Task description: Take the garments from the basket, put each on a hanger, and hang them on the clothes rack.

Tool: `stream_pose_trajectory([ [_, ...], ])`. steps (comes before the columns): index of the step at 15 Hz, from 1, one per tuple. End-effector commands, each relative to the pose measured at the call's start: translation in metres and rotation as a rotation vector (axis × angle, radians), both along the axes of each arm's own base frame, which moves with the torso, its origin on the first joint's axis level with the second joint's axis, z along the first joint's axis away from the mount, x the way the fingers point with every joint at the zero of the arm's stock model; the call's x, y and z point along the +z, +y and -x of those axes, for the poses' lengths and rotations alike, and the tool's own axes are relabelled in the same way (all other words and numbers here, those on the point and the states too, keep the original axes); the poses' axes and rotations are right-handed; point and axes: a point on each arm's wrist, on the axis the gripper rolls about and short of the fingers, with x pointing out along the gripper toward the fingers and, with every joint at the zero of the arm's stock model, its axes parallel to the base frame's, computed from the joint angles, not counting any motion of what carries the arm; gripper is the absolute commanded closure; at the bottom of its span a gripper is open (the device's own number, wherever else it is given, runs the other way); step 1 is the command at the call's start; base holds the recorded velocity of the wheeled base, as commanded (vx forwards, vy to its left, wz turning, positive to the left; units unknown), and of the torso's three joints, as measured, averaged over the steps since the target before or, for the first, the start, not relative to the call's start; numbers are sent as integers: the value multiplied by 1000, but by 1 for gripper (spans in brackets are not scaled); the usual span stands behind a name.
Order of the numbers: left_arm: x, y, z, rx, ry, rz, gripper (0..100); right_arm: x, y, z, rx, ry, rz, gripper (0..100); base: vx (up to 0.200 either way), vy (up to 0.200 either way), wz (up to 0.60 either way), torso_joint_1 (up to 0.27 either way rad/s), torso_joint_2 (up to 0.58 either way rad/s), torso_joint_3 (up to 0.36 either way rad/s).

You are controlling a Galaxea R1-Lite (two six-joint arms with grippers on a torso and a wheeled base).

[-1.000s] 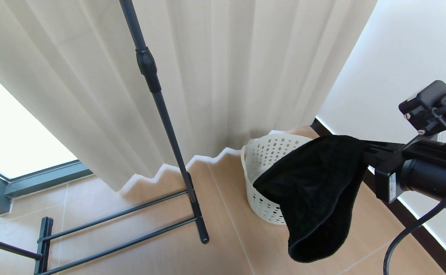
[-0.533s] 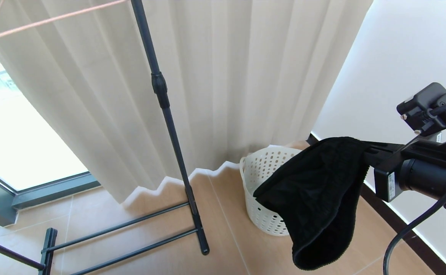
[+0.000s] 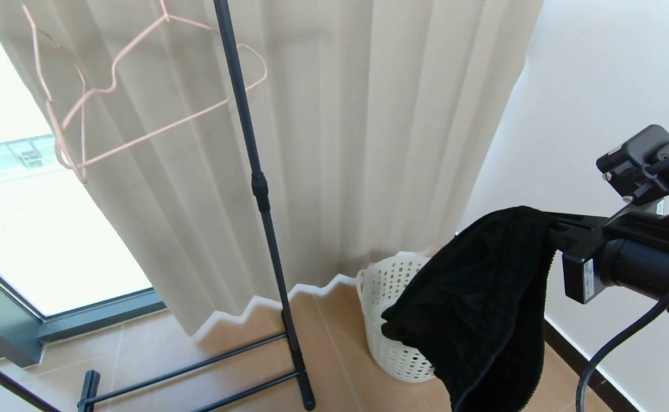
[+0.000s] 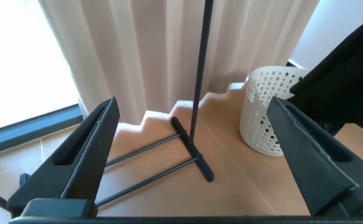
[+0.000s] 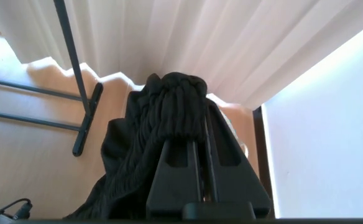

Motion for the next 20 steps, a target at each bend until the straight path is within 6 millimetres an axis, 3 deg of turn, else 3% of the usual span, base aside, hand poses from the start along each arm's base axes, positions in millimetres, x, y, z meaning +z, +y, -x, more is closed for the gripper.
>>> stream_pose_trajectory([
  [1, 0, 0, 0, 0, 1, 1, 0, -1, 0, 0, 0, 2, 2, 100, 0, 0, 0, 139, -481, -129],
  [8, 0, 0, 0, 1, 1, 1, 0, -2, 0, 0, 0, 6, 3, 100, 0, 0, 0, 172, -502, -158],
  [20, 0, 0, 0, 1, 1, 1, 0, -5, -1, 1, 1, 11, 6, 100, 0, 0, 0, 226, -553, -321],
])
